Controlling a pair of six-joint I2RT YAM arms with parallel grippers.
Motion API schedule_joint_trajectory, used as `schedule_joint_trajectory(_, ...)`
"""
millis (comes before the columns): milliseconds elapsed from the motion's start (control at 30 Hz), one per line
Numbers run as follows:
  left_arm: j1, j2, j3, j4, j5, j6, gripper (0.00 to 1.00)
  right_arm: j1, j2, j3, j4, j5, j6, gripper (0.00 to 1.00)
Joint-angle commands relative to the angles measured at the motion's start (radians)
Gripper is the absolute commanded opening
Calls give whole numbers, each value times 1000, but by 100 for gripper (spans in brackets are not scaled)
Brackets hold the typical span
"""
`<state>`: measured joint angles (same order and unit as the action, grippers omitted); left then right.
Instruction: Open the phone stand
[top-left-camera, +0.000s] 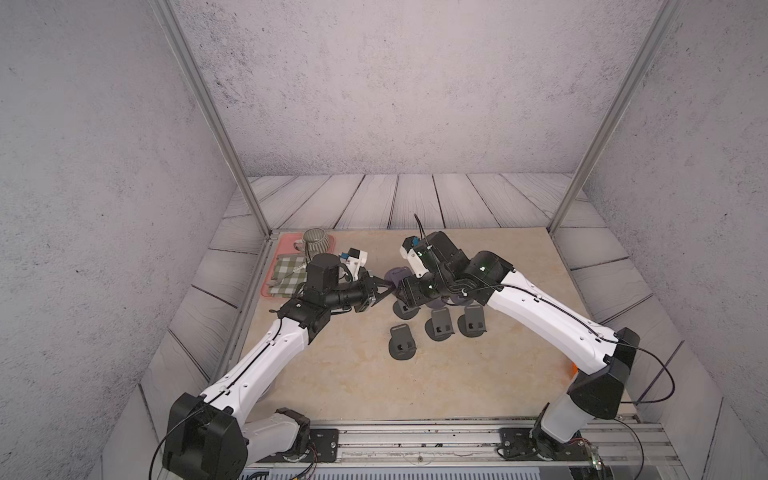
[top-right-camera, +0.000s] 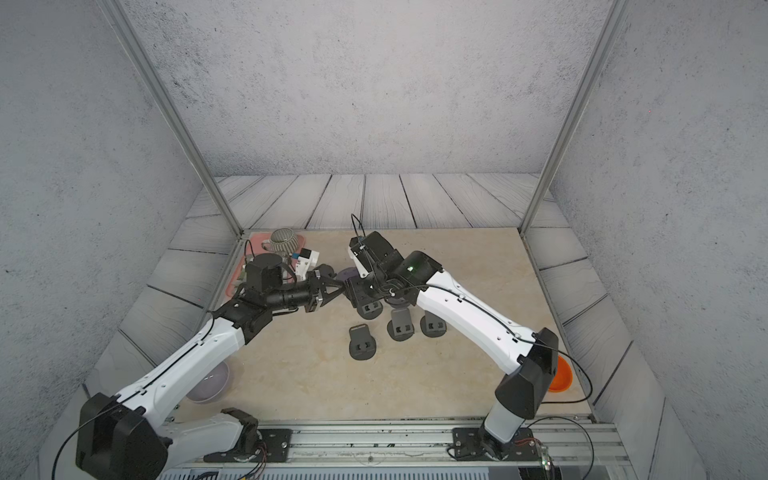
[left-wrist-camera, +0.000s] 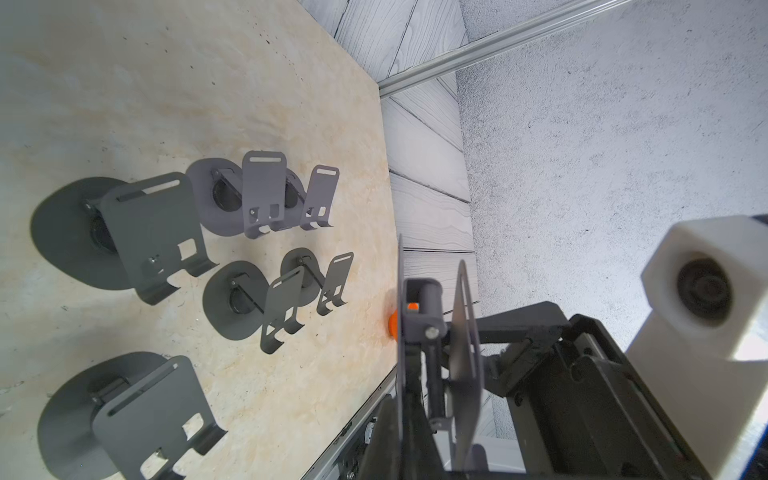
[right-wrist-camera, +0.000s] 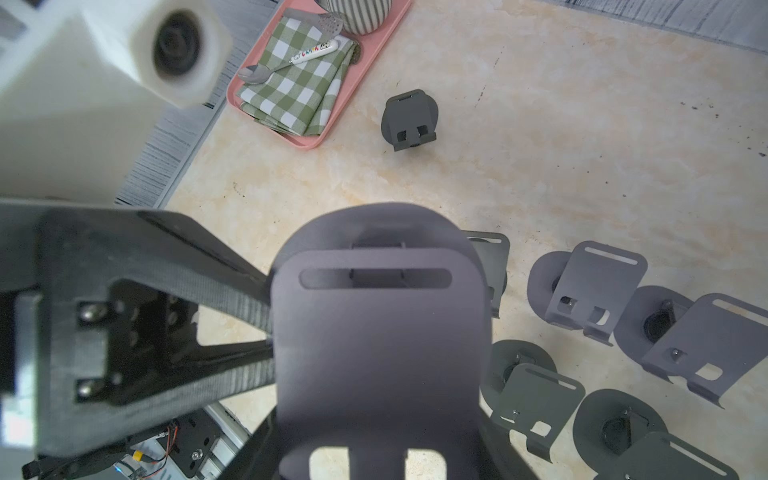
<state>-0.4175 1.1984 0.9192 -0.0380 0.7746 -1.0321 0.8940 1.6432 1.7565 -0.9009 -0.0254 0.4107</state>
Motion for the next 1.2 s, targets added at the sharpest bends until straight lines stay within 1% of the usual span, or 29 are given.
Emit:
schedule_joint_trajectory(0, -13, 3, 21, -125, -2, 122, 0, 20, -51, -5, 48, -38, -9, 50)
schedule_joint_trajectory(167, -13, -4, 44, -266, -49, 264, 0, 20, -61, -21, 19, -60, -10, 50)
schedule_joint_trajectory(333, -14, -32, 38, -372, -108, 386, 0, 20, -44, -14, -16, -108, -22, 50)
schedule_joint_trajectory(600, -14, -88, 34, -523, -202, 532, 0, 20, -17, -24, -32, -178, -28, 50)
schedule_joint_trajectory(867, -24, -138, 32, -618, -338, 615, 0, 21, 33, 59, -134, -206, -85, 50)
schedule_joint_trajectory(1000, -26, -145, 32, -634, -360, 630, 0, 20, 66, 110, -183, -216, -109, 51)
schedule_joint_trajectory(1167, -26, -148, 41, -636, -354, 626, 0, 20, 92, 143, -196, -229, -114, 52)
